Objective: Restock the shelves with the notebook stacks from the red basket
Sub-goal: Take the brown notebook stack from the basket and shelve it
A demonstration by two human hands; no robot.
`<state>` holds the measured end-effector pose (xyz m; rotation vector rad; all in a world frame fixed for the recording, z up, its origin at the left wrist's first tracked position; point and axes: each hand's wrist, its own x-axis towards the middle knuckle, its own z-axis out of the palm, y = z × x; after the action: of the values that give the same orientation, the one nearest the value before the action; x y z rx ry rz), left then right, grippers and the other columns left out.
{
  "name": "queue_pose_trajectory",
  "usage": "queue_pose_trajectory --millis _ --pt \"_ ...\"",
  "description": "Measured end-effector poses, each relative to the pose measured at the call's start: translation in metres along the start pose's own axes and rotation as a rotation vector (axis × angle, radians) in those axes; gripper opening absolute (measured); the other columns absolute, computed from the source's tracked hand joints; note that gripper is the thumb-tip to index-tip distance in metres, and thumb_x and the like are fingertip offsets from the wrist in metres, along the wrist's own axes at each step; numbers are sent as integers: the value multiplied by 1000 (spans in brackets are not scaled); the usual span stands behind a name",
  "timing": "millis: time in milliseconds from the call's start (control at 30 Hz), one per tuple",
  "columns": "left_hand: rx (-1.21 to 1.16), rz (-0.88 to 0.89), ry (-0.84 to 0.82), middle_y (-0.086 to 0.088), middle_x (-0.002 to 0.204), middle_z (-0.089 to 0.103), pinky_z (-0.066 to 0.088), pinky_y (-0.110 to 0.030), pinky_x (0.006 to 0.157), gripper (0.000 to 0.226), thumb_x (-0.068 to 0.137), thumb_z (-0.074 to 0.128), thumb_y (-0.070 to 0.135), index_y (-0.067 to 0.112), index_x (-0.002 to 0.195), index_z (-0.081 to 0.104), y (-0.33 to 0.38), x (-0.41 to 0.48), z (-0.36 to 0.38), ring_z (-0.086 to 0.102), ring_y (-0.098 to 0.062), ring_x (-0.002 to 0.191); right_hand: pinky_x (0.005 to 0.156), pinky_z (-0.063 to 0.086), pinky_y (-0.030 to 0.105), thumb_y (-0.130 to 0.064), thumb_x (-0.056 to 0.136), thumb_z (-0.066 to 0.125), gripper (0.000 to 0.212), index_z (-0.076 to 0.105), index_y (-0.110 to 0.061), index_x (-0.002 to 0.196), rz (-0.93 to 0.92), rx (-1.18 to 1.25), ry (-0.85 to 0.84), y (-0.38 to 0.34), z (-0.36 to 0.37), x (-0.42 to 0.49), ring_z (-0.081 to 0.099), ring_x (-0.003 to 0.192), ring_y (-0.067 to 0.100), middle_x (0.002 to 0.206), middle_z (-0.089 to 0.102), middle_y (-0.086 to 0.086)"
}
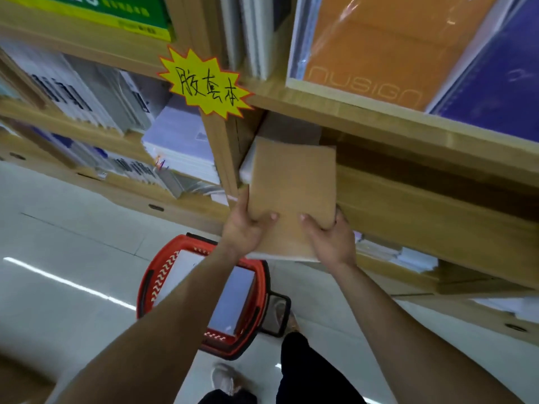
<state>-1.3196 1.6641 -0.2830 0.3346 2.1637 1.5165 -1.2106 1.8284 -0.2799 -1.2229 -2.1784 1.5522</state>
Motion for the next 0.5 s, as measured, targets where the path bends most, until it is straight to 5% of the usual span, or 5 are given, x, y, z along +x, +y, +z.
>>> queue_pose_trajectory --millis 133,267,367,500 --pt "36 7 30 4 130 65 57 -35 94 90 74 79 54 25 150 40 6 56 -3 65 -9 114 75 50 21 -45 80 79 58 57 -27 131 -31 41 -10 -17 15 48 64 93 9 108 66 -13" --pt "78 -38 52 3 128 66 57 -34 95 97 66 78 60 27 150 42 4 93 -6 65 -16 114 77 51 23 -46 79 81 58 60 -23 129 -1 87 -15 -12 38 85 68 99 15 111 70 -9" --pt "79 -89 26 6 125 64 54 -34 97 82 79 80 45 27 150 42 2 101 -5 63 -16 111 85 55 30 -46 80 80 61 57 -25 133 24 118 -22 1 45 94 68 103 16 115 70 -8" --pt "-10 -326 58 -6 127 65 53 -45 100 72 81 78 49 18 140 51 -13 84 -2 64 -29 113 89 52 30 -34 87 76 63 46 -26 142 17 135 -46 4 44 90 64 99 12 110 64 -15"
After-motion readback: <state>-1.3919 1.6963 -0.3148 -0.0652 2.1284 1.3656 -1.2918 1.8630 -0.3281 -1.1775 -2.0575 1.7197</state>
